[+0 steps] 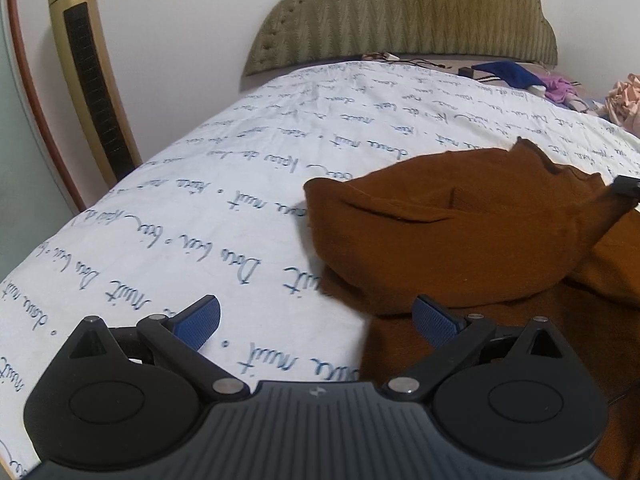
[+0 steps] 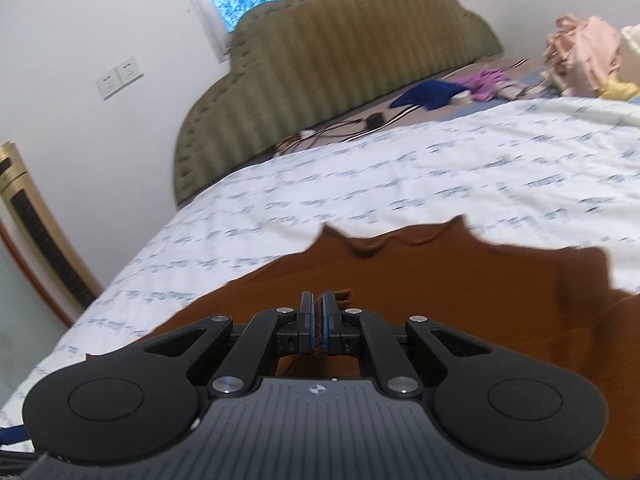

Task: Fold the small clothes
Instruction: 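Fold the grasped sleeve and sweater side over the body with the right gripper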

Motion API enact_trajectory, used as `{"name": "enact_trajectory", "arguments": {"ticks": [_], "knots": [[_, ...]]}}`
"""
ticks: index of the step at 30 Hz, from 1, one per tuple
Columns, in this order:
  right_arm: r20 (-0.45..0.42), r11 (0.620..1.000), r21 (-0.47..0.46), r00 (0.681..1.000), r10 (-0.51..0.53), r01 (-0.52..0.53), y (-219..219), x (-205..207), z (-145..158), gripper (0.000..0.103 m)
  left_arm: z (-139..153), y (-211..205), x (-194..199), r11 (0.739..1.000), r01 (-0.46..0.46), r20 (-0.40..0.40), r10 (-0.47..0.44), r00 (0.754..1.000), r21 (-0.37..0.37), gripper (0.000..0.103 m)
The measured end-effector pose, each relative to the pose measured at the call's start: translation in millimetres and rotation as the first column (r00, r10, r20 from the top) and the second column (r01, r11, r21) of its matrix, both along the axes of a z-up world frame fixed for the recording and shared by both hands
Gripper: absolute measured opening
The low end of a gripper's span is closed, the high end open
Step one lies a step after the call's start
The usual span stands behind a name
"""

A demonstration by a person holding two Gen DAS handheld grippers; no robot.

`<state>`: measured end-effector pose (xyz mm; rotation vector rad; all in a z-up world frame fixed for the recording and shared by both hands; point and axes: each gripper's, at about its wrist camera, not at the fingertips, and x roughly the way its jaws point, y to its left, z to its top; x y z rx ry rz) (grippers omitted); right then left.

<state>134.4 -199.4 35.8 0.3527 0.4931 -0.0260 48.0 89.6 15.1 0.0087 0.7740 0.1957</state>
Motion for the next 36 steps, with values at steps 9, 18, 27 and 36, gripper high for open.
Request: {"name": "enact_trajectory", "arguments": {"ticks": [9, 18, 27, 36], "knots": [[-0.002, 0.988, -0.017, 0.988, -0.156, 0.156, -61, -33, -8, 0.003, -3, -34, 9, 0.997, 0.074, -0.009, -0.074, 0.997, 0.027, 0.103], [-0.037, 0.977, 0.025, 0.977, -0.211, 0.212, -112, -63, -18, 0.007, -10, -51, 11, 0.993, 0.112, -0.029, -0.111, 0.993, 0.033, 0.103], [-0.191, 0.876, 0.445, 0.975, -0.111, 0.187, -93, -55, -60, 0.028, -7, -48, 8, 0.992, 0.121, -0.02, -0.12, 0.993, 0.041, 0.103], [-0.186, 0.77, 0.588, 0.968, -0.171, 0.249, -85, -59, -81, 0.045, -12, -55, 25, 0.988, 0.147, -0.035, -0.149, 0.988, -0.053, 0.103]]}}
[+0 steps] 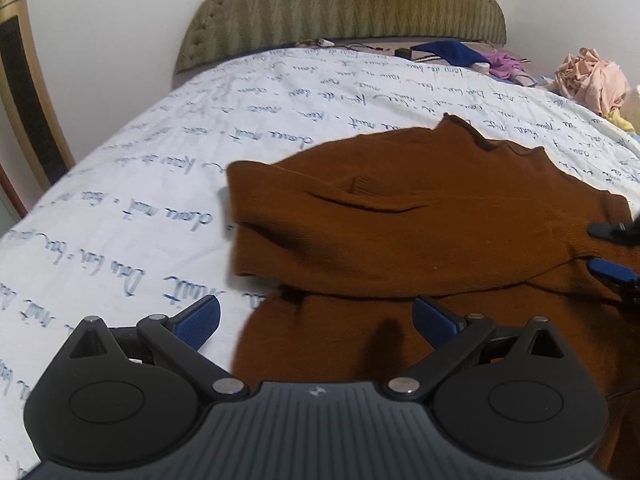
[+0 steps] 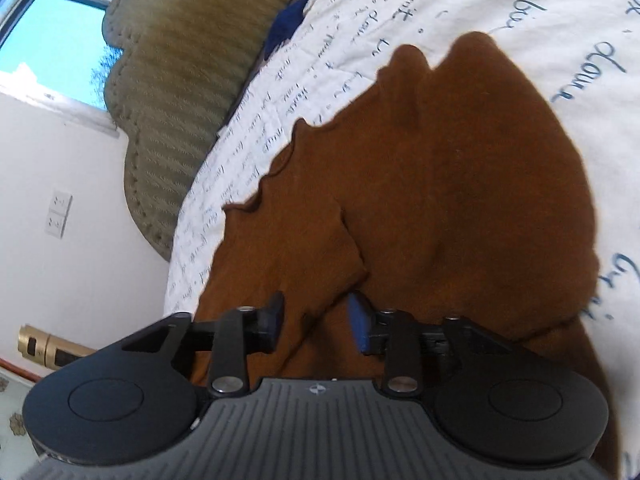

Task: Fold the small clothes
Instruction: 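Fold the grasped sleeve and sweater side over the body with the right gripper, then lay the folded side flat and open the right gripper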

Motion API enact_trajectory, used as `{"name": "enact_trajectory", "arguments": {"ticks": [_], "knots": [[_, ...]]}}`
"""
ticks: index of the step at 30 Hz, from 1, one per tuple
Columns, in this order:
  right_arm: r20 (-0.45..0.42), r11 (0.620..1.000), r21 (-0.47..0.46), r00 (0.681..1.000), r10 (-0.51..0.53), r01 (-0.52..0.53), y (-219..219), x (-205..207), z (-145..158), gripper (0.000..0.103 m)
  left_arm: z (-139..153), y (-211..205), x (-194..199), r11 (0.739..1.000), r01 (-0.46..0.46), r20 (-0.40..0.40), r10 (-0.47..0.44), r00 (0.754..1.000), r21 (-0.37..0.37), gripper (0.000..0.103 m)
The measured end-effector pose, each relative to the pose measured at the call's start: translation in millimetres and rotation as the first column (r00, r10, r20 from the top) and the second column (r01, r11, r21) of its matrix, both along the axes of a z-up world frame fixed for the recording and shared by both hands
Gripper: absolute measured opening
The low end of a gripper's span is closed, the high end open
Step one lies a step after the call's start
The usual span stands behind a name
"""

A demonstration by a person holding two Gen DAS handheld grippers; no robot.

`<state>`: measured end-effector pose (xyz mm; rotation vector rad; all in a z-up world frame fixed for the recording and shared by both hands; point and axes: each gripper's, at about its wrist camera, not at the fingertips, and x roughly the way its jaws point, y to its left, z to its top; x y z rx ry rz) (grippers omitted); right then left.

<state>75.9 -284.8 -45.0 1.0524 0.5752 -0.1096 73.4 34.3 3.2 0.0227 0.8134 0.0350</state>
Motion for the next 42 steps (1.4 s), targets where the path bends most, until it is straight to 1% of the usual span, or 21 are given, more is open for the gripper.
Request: {"name": "enact_trajectory", "arguments": {"ticks": [2, 7, 9, 10, 11, 12, 13, 16, 20, 24, 28, 30, 34, 36, 42], "knots": [[0.018, 1.0, -0.005, 1.0, -0.014, 0.014, -1, 8, 0, 0.048, -2, -4, 2, 1.0, 0.005, -0.007, -0.005, 1.0, 0.003, 0.103], [0.04, 0.997, -0.043, 0.998, -0.057, 0.059, 1, 24, -2, 0.048, -4, -10, 2, 0.999, 0.014, -0.014, -0.014, 1.0, 0.037, 0.103], [0.044, 0.997, -0.052, 0.997, -0.06, 0.062, 1, 29, -2, 0.042, -5, -10, 2, 0.999, 0.012, -0.018, -0.011, 1.0, 0.04, 0.103], [0.045, 0.997, -0.052, 0.997, -0.055, 0.058, 1, 33, -2, 0.041, -6, -10, 3, 0.999, 0.012, -0.021, -0.011, 1.0, 0.04, 0.103], [0.043, 0.997, -0.055, 0.998, -0.05, 0.052, 1, 37, -2, 0.033, -6, -9, 3, 0.999, 0.012, -0.023, -0.011, 1.0, 0.04, 0.103], [0.039, 0.997, -0.061, 0.998, -0.042, 0.045, 1, 41, -1, 0.02, -6, -9, 3, 0.999, 0.012, -0.023, -0.011, 1.0, 0.042, 0.103], [0.034, 0.997, -0.069, 0.999, -0.033, 0.035, 1, 42, 0, 0.014, -6, -9, 3, 0.999, 0.011, -0.023, -0.01, 1.0, 0.044, 0.103], [0.05, 0.993, -0.116, 0.999, -0.003, 0.009, 2, 48, 7, 0.012, -6, -8, 5, 0.999, 0.008, -0.022, -0.007, 1.0, 0.051, 0.103], [0.092, 0.981, -0.192, 0.996, 0.01, 0.008, 2, 50, 29, 0.012, -6, -6, 9, 0.998, 0.0, -0.023, 0.002, 1.0, 0.055, 0.103], [0.147, 0.955, -0.287, 0.989, -0.033, 0.074, -5, 40, 53, 0.012, -6, -4, 12, 0.998, -0.011, -0.021, 0.012, 1.0, 0.056, 0.103], [0.178, 0.925, -0.344, 0.978, -0.106, 0.163, -22, 22, 64, 0.012, -7, -3, 14, 0.998, -0.017, -0.026, 0.018, 0.999, 0.054, 0.103], [0.183, 0.918, -0.344, 0.973, -0.142, 0.199, -33, 14, 63, 0.012, -8, -3, 14, 0.999, -0.017, -0.03, 0.018, 0.999, 0.05, 0.103], [0.173, 0.908, -0.323, 0.96, -0.219, 0.265, -57, -3, 54, 0.012, -9, -5, 13, 0.998, -0.008, -0.033, 0.009, 0.999, 0.055, 0.103], [0.157, 0.907, -0.314, 0.958, -0.241, 0.279, -67, -11, 46, 0.012, -10, -6, 12, 0.998, -0.005, -0.035, 0.007, 0.999, 0.056, 0.103], [0.117, 0.9, -0.322, 0.956, -0.269, 0.293, -70, -20, 25, 0.012, -11, -7, 10, 0.999, 0.0, -0.039, 0.002, 0.999, 0.055, 0.103]]}}
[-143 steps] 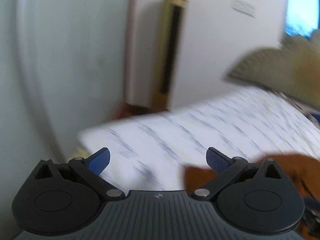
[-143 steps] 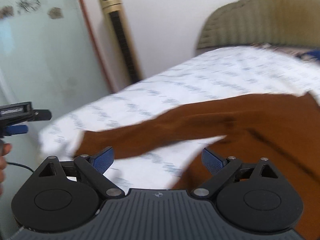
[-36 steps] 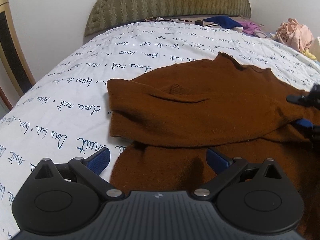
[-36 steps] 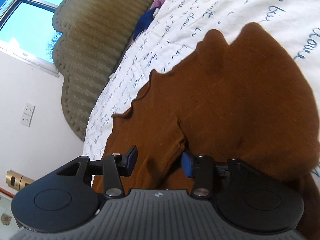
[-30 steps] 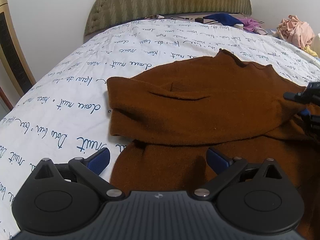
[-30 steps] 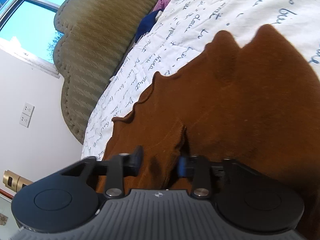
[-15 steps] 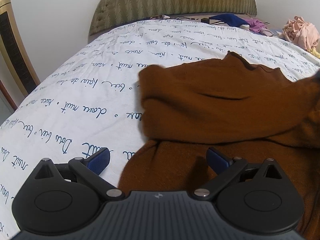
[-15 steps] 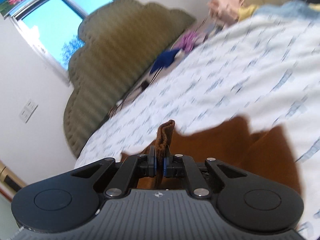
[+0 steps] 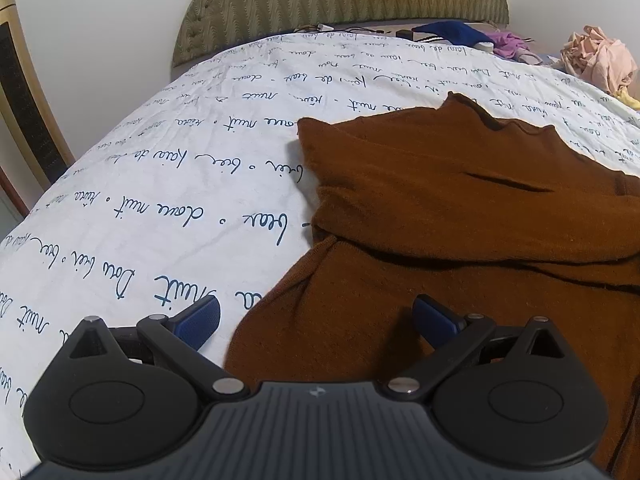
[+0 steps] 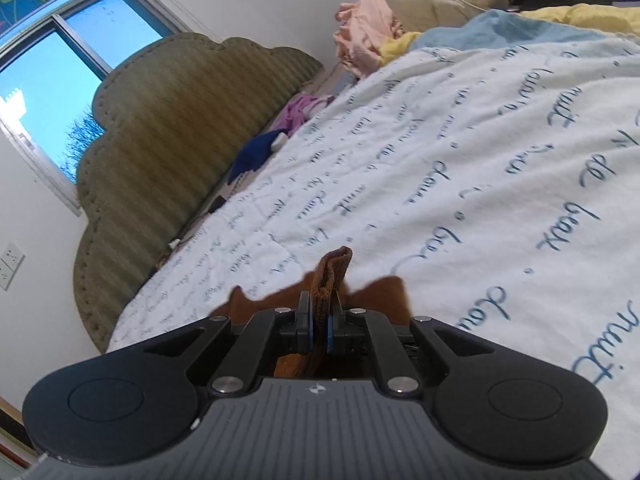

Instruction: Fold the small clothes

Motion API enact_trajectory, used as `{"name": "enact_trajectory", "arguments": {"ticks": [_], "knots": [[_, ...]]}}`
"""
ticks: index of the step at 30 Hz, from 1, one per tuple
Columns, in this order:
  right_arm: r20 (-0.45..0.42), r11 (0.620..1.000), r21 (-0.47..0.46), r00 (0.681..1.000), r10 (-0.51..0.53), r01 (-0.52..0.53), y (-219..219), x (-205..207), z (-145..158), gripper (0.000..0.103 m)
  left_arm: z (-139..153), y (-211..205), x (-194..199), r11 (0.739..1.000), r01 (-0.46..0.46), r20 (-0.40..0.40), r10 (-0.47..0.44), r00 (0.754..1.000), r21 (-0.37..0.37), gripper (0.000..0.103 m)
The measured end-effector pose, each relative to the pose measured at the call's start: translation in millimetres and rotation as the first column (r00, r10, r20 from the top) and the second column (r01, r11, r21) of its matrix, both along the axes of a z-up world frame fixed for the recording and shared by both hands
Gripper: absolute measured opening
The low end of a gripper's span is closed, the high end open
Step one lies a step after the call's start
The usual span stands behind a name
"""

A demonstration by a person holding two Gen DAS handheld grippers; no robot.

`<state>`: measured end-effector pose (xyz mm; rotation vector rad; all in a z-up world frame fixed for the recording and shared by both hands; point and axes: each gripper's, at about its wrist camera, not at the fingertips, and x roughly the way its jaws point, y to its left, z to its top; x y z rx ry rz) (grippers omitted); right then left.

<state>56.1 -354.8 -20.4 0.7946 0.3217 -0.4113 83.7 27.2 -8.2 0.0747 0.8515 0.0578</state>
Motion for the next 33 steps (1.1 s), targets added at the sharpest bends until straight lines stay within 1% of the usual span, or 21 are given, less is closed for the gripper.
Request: {"name": "enact_trajectory", "arguments": {"ticks": [5, 8, 9, 10, 12, 13, 14, 15, 17, 18, 20, 21, 22, 26, 28, 30, 33], "knots": [[-0.027, 1.0, 0.0, 1.0, -0.004, 0.004, 2, -5, -7, 0.012, -1, 0, -1, 1.0, -0.002, -0.005, 0.002, 1.0, 0.0, 0.103], [-0.059, 1.0, -0.004, 0.998, -0.01, 0.01, 3, -7, -8, 0.015, -2, 1, -1, 1.0, -0.004, -0.006, 0.004, 1.0, -0.005, 0.103], [-0.067, 0.999, -0.025, 0.997, -0.03, 0.028, 5, -9, -6, 0.015, -2, 1, -1, 1.0, -0.004, -0.006, 0.004, 1.0, -0.006, 0.103], [-0.077, 0.996, -0.067, 0.995, -0.059, 0.054, 8, -11, -3, 0.016, -2, 1, -2, 1.0, -0.003, -0.007, 0.003, 1.0, -0.007, 0.103], [-0.081, 0.981, -0.178, 0.993, -0.09, 0.074, 20, -15, 6, 0.016, -2, 1, -2, 1.0, -0.001, -0.006, 0.001, 1.0, -0.009, 0.103], [-0.078, 0.973, -0.222, 0.994, -0.08, 0.061, 25, -16, 10, 0.017, -2, 1, -2, 1.0, -0.001, -0.006, 0.0, 1.0, -0.01, 0.103], [-0.082, 0.965, -0.26, 0.995, -0.06, 0.037, 31, -15, 13, 0.021, -2, 1, -2, 1.0, 0.001, -0.007, -0.001, 1.0, -0.012, 0.103], [-0.092, 0.958, -0.288, 0.995, -0.031, 0.003, 38, -13, 15, 0.028, -3, 1, -2, 1.0, 0.002, -0.007, -0.002, 1.0, -0.016, 0.103], [-0.109, 0.952, -0.296, 0.993, 0.04, -0.071, 48, -10, 15, 0.035, -3, 0, -3, 1.0, 0.003, -0.008, -0.004, 1.0, -0.026, 0.103], [-0.124, 0.95, -0.294, 0.99, 0.071, -0.105, 51, -7, 13, 0.036, -3, 0, -4, 1.0, 0.004, -0.008, -0.005, 1.0, -0.028, 0.103], [-0.207, 0.938, -0.297, 0.971, 0.118, -0.178, 57, 3, 8, 0.041, -3, 0, -5, 1.0, 0.009, -0.008, -0.009, 1.0, -0.029, 0.103], [-0.249, 0.934, -0.303, 0.962, 0.114, -0.189, 58, 8, 5, 0.042, -3, 0, -6, 1.0, 0.011, -0.008, -0.011, 1.0, -0.028, 0.103], [-0.264, 0.934, -0.31, 0.96, 0.096, -0.179, 59, 8, 2, 0.041, -3, 0, -7, 1.0, 0.013, -0.007, -0.013, 1.0, -0.029, 0.103], [-0.216, 0.935, -0.344, 0.976, 0.015, -0.091, 62, -9, 9, 0.043, -1, 2, -11, 0.999, 0.023, 0.007, -0.023, 1.0, -0.038, 0.103], [-0.199, 0.93, -0.357, 0.98, 0.02, -0.092, 64, -20, 13, 0.043, -1, 3, -13, 0.999, 0.025, 0.009, -0.024, 1.0, -0.044, 0.103], [-0.19, 0.925, -0.366, 0.981, 0.03, -0.099, 70, -29, 16, 0.049, -2, 3, -15, 0.998, 0.024, 0.006, -0.024, 1.0, -0.05, 0.103], [-0.182, 0.919, -0.375, 0.982, 0.055, -0.121, 79, -44, 19, 0.052, -4, 2, -19, 0.998, 0.03, -0.005, -0.03, 1.0, -0.06, 0.103]]}}
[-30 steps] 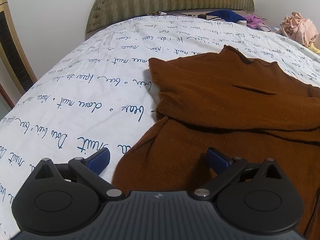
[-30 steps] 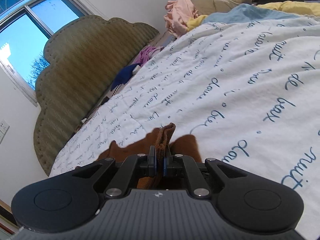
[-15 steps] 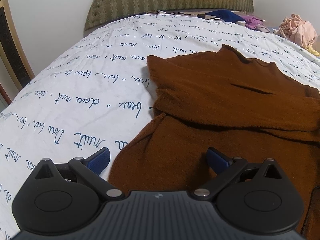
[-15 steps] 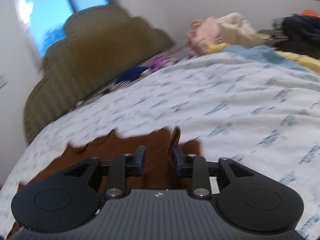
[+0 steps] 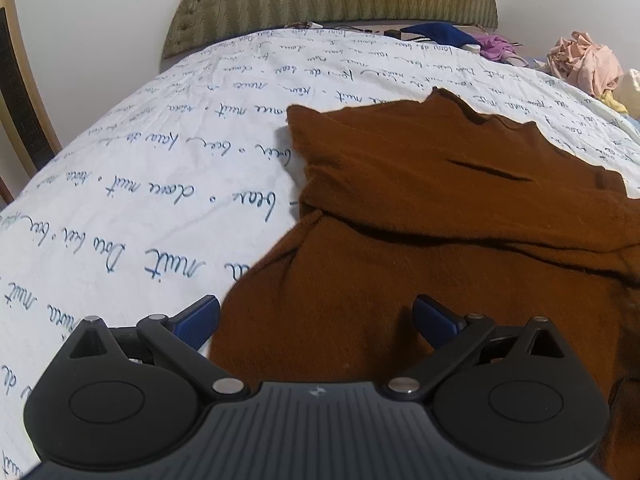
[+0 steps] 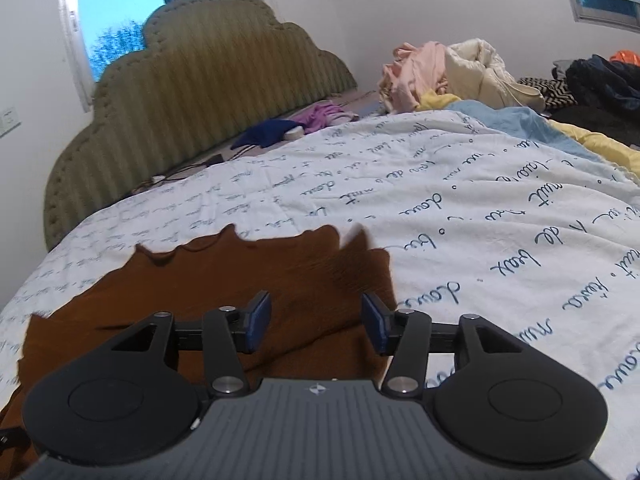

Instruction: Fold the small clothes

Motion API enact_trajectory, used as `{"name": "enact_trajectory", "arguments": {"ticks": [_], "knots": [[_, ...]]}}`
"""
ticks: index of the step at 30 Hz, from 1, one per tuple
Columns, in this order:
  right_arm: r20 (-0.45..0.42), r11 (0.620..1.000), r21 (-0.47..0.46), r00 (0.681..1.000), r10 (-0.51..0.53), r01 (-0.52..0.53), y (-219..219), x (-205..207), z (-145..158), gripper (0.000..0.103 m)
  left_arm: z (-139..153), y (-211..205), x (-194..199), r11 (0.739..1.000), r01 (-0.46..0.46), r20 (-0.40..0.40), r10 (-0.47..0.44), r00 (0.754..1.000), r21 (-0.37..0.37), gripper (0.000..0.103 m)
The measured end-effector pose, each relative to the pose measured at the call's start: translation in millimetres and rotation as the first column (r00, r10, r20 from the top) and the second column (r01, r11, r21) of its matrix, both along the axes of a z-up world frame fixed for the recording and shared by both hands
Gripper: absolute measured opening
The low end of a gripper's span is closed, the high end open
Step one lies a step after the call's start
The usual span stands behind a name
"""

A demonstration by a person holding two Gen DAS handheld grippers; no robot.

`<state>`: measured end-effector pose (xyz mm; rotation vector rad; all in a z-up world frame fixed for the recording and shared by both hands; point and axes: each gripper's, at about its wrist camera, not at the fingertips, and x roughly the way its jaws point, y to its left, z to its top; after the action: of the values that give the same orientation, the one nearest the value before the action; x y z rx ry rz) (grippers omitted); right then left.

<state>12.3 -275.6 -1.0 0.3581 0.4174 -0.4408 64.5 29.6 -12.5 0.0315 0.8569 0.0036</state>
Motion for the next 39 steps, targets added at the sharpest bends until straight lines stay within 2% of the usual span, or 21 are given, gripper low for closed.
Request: {"name": "enact_trajectory", "arguments": {"ticks": [4, 12, 21, 29, 35, 39], "knots": [[0.01, 1.0, 0.022, 1.0, 0.017, -0.018, 9, -20, -1, 0.055, -4, -3, -9, 1.0, 0.017, -0.007, -0.017, 1.0, 0.0, 0.103], [0.014, 0.993, 0.085, 0.997, 0.078, -0.079, 29, -54, -10, 0.072, -7, -8, -27, 0.999, 0.042, -0.018, -0.043, 0.999, -0.014, 0.103], [-0.018, 0.982, 0.139, 0.991, 0.133, -0.129, 44, -73, -24, 0.077, -11, -10, -42, 0.998, 0.057, -0.019, -0.057, 0.998, 0.002, 0.103], [-0.018, 0.978, 0.168, 0.992, 0.126, -0.121, 51, -85, -23, 0.084, -10, -10, -51, 0.998, 0.064, -0.018, -0.064, 0.998, 0.004, 0.103], [-0.059, 0.981, 0.108, 0.984, 0.168, -0.161, 66, -88, -24, 0.086, -11, -10, -54, 0.998, 0.065, -0.018, -0.065, 0.998, 0.004, 0.103], [-0.115, 0.986, -0.034, 0.98, 0.16, -0.165, 82, -92, -24, 0.086, -12, -9, -59, 0.998, 0.065, -0.017, -0.065, 0.998, 0.002, 0.103]]}}
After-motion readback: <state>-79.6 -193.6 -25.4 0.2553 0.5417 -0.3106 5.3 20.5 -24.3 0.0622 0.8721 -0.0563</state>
